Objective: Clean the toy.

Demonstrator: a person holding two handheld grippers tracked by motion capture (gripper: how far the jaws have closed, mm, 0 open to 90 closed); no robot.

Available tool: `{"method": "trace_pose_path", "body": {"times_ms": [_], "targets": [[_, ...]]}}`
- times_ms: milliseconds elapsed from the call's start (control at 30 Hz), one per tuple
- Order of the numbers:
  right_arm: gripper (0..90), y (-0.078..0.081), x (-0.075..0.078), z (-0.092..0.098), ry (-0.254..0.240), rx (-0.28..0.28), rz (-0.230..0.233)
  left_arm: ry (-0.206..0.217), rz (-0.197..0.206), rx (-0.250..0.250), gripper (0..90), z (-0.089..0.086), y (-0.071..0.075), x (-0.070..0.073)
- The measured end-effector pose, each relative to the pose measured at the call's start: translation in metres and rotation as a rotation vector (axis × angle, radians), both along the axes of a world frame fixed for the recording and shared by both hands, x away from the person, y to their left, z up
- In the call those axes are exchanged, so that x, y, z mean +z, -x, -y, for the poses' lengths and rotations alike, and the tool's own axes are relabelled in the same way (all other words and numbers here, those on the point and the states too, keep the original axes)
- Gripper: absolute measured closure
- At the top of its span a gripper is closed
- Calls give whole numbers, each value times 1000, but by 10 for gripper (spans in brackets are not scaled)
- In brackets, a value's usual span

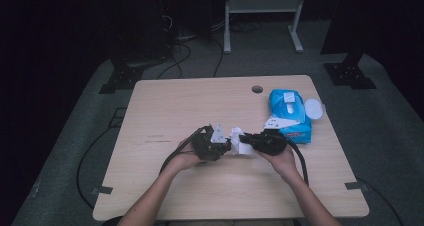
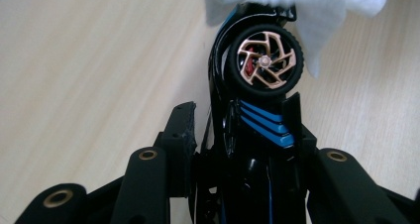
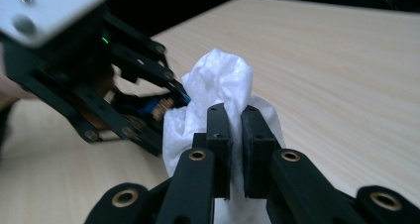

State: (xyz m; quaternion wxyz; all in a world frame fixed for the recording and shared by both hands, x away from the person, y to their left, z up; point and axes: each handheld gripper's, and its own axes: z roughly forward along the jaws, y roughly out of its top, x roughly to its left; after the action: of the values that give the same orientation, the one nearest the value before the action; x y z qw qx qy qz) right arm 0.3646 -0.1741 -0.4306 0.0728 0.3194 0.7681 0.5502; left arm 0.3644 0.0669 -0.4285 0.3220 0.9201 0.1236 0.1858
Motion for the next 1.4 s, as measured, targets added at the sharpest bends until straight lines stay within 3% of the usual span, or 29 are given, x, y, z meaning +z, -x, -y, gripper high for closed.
{"method": "trace_pose_path", "body": {"times_ms": [67, 133, 200, 233, 333, 467, 600, 733, 767, 867, 1000, 1233, 1300, 1400], "targets": [[838, 4, 10, -4, -23, 26, 19, 20, 4, -3, 575, 1, 3, 1], [838, 9, 18, -11, -35, 63, 30, 20, 48, -23, 576, 2, 7, 2], [839, 14, 24, -18, -26, 86, 57, 62, 49, -23, 576, 0, 9, 5], [839, 16, 27, -20, -18, 83, 80, 74, 51, -29, 576, -2, 9, 6], [840, 15, 30, -14, -31, 56, 88, 157, 34, -32, 577, -11, 10, 12], [840, 10, 23, -1, -57, 14, 60, 204, 26, -37, 577, -17, 10, 19], [841, 7, 16, 2, -59, 3, 29, 191, 32, -42, 577, -14, 10, 16], [841, 10, 26, -3, -107, 41, 49, 209, 18, -50, 585, -13, 10, 13], [841, 11, 29, -5, -104, 46, 61, 237, 23, -54, 596, -13, 11, 15], [840, 11, 28, -7, -93, 43, 65, 258, 27, -49, 633, -15, 12, 20], [840, 9, 21, -6, -78, 23, 44, 263, 30, -49, 634, -16, 11, 19], [840, 18, 41, -18, -117, 64, 104, 267, 26, -59, 633, -13, 11, 18], [840, 16, 36, -19, -107, 63, 92, 279, 21, -57, 633, -14, 10, 17], [840, 11, 24, -14, -101, 39, 58, 265, 23, -50, 632, -15, 10, 15]]}}
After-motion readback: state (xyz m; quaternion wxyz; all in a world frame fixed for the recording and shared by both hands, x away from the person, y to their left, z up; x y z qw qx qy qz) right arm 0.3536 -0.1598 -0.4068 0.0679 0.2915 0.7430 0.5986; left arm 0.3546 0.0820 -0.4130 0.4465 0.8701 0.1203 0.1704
